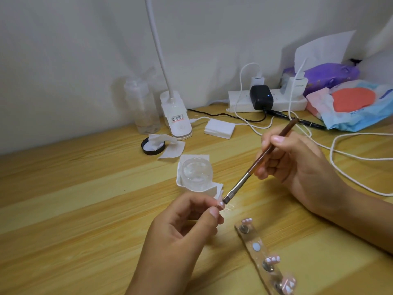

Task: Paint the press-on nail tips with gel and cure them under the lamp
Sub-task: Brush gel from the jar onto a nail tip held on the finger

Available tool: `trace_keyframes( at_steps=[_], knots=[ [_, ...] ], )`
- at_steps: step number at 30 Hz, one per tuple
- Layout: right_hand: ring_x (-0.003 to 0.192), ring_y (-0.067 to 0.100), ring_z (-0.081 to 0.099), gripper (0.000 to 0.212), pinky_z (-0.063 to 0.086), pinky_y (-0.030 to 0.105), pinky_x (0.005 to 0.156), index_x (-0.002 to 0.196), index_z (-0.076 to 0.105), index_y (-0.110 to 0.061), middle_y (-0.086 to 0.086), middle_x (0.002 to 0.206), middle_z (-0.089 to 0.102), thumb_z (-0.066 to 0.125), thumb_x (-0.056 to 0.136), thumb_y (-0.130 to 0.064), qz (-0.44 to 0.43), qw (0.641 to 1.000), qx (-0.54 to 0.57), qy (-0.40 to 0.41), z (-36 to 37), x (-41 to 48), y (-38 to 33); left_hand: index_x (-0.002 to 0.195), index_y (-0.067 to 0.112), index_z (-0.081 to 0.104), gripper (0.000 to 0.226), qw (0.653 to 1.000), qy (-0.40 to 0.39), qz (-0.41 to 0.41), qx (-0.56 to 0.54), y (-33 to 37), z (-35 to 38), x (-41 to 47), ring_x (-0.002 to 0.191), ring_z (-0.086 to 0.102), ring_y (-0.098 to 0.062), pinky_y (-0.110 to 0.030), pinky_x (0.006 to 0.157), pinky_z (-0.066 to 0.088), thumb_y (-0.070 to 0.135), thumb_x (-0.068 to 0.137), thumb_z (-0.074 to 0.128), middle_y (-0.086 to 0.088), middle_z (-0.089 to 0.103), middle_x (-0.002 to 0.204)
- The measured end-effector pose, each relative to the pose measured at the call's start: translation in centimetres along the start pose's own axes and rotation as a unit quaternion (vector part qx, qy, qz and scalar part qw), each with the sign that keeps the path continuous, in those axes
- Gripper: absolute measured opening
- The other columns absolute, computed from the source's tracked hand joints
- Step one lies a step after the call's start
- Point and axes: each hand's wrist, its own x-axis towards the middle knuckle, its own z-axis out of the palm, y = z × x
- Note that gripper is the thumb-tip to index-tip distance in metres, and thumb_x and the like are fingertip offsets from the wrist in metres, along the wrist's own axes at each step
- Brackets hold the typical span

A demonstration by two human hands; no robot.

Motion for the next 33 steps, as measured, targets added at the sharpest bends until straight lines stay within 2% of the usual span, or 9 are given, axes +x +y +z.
trace_keyframes(
  at_steps=[6, 13, 18, 21, 30, 33],
  knots=[
    [0.059, 0.019, 0.066, 0.021, 0.054, 0.025, 0.057, 0.076, 0.065, -0.022, 0.008, 0.066, 0.067, 0.049, 0.09, -0.021, 0.003, 1.0, -0.018, 0.001, 0.09, -0.14, 0.05, 0.073, 0.029, 0.073, 0.019, 1.0, -0.009, 0.004, 0.014, 0.06, -0.11, -0.05, 0.065, 0.062, -0.007, -0.016, 0.062, 0.049, 0.043, 0.06, 0.068, 0.003, 0.071, 0.071],
    [0.054, 0.016, 0.064, 0.025, 0.052, 0.021, 0.055, 0.07, 0.068, -0.026, 0.003, 0.06, 0.066, 0.051, 0.088, -0.022, -0.007, 0.998, -0.019, 0.056, -0.08, 0.24, 0.28, 0.073, 0.029, 0.074, 0.023, 0.999, -0.011, -0.001, 0.037, 0.21, -0.1, -0.23, 0.061, 0.059, -0.006, -0.014, 0.06, 0.048, 0.045, 0.057, 0.069, 0.002, 0.069, 0.069],
    [0.053, 0.016, 0.063, 0.025, 0.052, 0.022, 0.054, 0.071, 0.068, -0.026, 0.004, 0.061, 0.064, 0.051, 0.089, -0.021, -0.007, 1.0, -0.012, 0.021, -0.13, 0.06, 0.18, 0.073, 0.028, 0.073, 0.024, 0.999, -0.016, -0.002, 0.047, 0.31, -0.15, -0.35, 0.061, 0.058, -0.007, -0.015, 0.06, 0.048, 0.046, 0.058, 0.069, 0.0, 0.071, 0.075],
    [0.054, 0.017, 0.063, 0.023, 0.052, 0.025, 0.054, 0.073, 0.067, -0.024, 0.006, 0.062, 0.064, 0.051, 0.089, -0.021, -0.004, 1.0, -0.017, 0.005, -0.13, -0.01, 0.28, 0.072, 0.029, 0.073, 0.024, 0.999, -0.013, -0.003, 0.049, 0.27, -0.09, -0.3, 0.062, 0.058, -0.005, -0.014, 0.06, 0.048, 0.047, 0.058, 0.069, 0.003, 0.07, 0.072],
    [0.053, 0.016, 0.063, 0.026, 0.051, 0.022, 0.054, 0.068, 0.068, -0.028, 0.003, 0.06, 0.063, 0.051, 0.087, -0.021, -0.019, 0.999, -0.015, 0.046, -0.25, 0.25, 0.43, 0.072, 0.029, 0.072, 0.024, 0.999, -0.007, -0.007, 0.043, 0.26, -0.15, -0.36, 0.061, 0.057, -0.006, -0.015, 0.06, 0.048, 0.047, 0.056, 0.068, 0.003, 0.068, 0.069],
    [0.053, 0.017, 0.062, 0.025, 0.051, 0.023, 0.054, 0.069, 0.067, -0.025, 0.005, 0.061, 0.061, 0.05, 0.087, -0.021, -0.015, 0.999, 0.003, 0.028, -0.29, 0.22, 0.29, 0.073, 0.027, 0.072, 0.025, 0.999, -0.008, -0.008, 0.038, 0.28, -0.02, -0.32, 0.06, 0.057, -0.007, -0.016, 0.06, 0.048, 0.046, 0.056, 0.068, 0.004, 0.069, 0.07]
  ],
)
